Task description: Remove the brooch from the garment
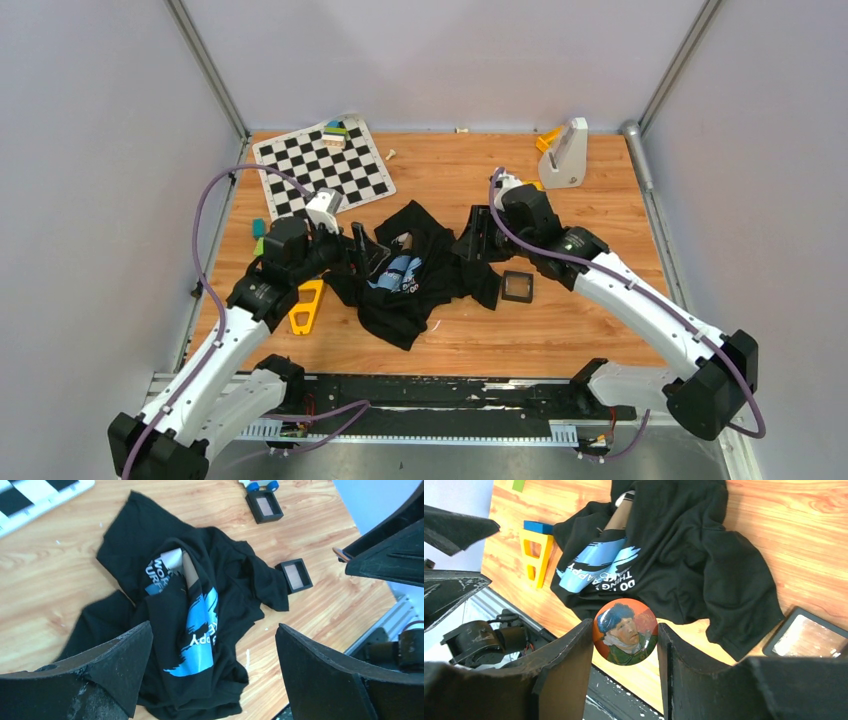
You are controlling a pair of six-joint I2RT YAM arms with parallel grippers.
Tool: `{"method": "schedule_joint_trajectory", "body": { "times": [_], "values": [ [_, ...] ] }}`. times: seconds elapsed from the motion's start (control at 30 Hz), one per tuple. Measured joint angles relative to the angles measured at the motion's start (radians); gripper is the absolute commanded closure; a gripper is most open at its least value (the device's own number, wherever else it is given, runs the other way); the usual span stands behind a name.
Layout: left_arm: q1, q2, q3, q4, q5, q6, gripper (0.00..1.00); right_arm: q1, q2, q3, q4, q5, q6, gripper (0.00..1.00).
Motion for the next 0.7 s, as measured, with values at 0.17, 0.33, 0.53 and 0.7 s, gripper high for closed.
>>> {"method": "schedule_joint_trajectory", "body": {
  "times": [0.17, 0.33, 0.53, 0.7],
  "values": [
    [0.0, 0.051, -0.097, 0.047, 0.017, -0.13, 0.08, -0.002, -0.052, -0.066, 0.016, 0.061, 0.013, 0.7],
    [-0.004, 0.056, -0.115, 0.043, 0.038, -0.141, 0.1, -0.004, -0.055, -0.07, 0.025, 0.079, 0.019, 0.7],
    [-0.064, 0.07, -0.115, 0.044, 0.042, -0.138, 0.18, -0.004, -0.093, -0.085, 0.052, 0.132, 0.025, 0.7],
    [-0.147, 0.164, -0.114, 0.061, 0.036, -0.135, 0.2, -0.015, -0.125, -0.122, 0.061, 0.174, 0.036, 0.71]
  ]
}}
